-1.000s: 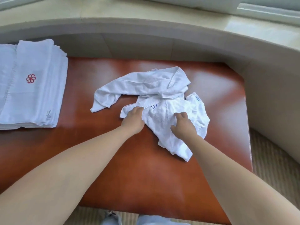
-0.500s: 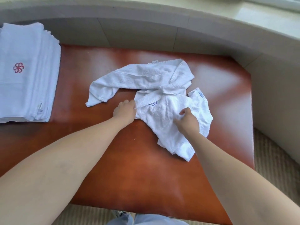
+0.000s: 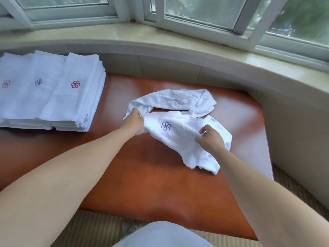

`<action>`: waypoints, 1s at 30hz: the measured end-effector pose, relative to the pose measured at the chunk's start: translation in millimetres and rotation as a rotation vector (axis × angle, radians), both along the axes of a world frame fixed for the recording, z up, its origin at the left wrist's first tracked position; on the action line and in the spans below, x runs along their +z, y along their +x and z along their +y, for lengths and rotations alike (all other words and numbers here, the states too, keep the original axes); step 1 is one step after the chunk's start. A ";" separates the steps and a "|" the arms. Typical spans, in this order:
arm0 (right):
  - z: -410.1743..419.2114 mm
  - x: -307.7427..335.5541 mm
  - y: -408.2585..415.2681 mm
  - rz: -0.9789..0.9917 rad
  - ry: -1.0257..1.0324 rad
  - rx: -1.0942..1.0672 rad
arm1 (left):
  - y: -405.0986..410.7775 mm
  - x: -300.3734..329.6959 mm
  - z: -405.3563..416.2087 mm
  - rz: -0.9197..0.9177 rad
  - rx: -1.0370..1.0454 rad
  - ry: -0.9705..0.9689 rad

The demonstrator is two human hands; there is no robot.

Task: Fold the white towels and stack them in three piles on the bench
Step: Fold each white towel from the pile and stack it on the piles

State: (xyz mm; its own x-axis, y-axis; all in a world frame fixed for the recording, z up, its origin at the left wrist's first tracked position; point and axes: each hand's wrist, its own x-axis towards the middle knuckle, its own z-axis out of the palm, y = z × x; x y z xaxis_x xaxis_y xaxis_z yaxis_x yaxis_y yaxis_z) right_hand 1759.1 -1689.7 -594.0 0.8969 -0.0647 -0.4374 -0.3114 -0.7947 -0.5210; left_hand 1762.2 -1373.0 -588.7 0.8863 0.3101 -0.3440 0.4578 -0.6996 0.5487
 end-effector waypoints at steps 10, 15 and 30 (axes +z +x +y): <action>46.4 97.1 -79.8 -0.162 -0.029 0.020 | -85.6 109.9 88.6 -0.296 0.038 -0.041; 61.8 150.5 -94.4 -0.259 0.056 0.139 | -102.7 181.6 109.7 -0.487 0.078 0.000; 116.6 241.5 -92.0 -0.329 0.567 -0.120 | -93.4 241.7 129.5 -0.695 0.157 0.064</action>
State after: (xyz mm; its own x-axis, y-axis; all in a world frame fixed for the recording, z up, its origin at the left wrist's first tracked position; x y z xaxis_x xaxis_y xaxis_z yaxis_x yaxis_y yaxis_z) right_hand 1667.2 -1573.1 -352.5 0.9903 -0.0132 -0.1381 -0.1343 -0.3393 -0.9310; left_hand 1668.8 -1243.4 -347.0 0.8372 0.4523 0.3075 0.1145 -0.6947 0.7101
